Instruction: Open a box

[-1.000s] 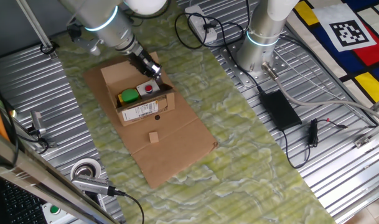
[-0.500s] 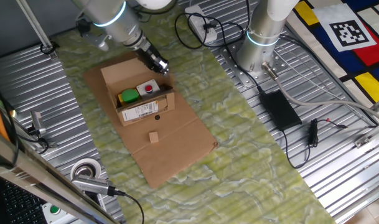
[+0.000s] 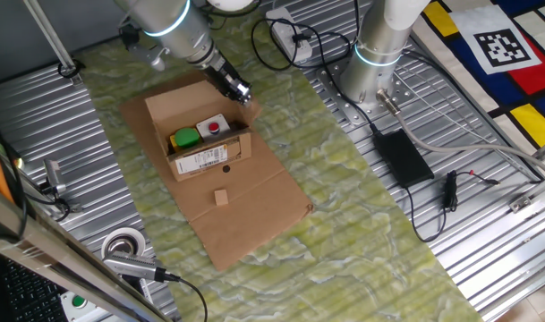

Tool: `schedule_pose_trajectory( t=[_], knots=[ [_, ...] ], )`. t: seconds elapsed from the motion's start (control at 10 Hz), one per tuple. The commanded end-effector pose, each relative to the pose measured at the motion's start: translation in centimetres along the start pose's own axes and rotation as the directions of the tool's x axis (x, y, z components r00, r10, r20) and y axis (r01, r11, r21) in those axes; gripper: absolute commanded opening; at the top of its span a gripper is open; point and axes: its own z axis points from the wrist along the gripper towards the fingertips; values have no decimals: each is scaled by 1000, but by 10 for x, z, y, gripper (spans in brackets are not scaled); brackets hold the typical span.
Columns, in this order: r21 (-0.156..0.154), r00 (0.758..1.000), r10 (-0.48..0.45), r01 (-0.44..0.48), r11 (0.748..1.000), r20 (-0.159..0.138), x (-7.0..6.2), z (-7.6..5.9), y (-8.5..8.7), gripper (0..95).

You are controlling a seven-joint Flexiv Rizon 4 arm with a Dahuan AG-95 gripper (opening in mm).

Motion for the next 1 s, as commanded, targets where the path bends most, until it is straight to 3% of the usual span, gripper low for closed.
schedule_pose_trajectory(
  t=[0.1, 1.0],
  knots=[
    [2, 1000, -2, 2, 1000, 5, -1, 5, -1, 0],
    [11, 999, -6, 6, 1000, 45, -8, 35, -9, 0]
  ],
)
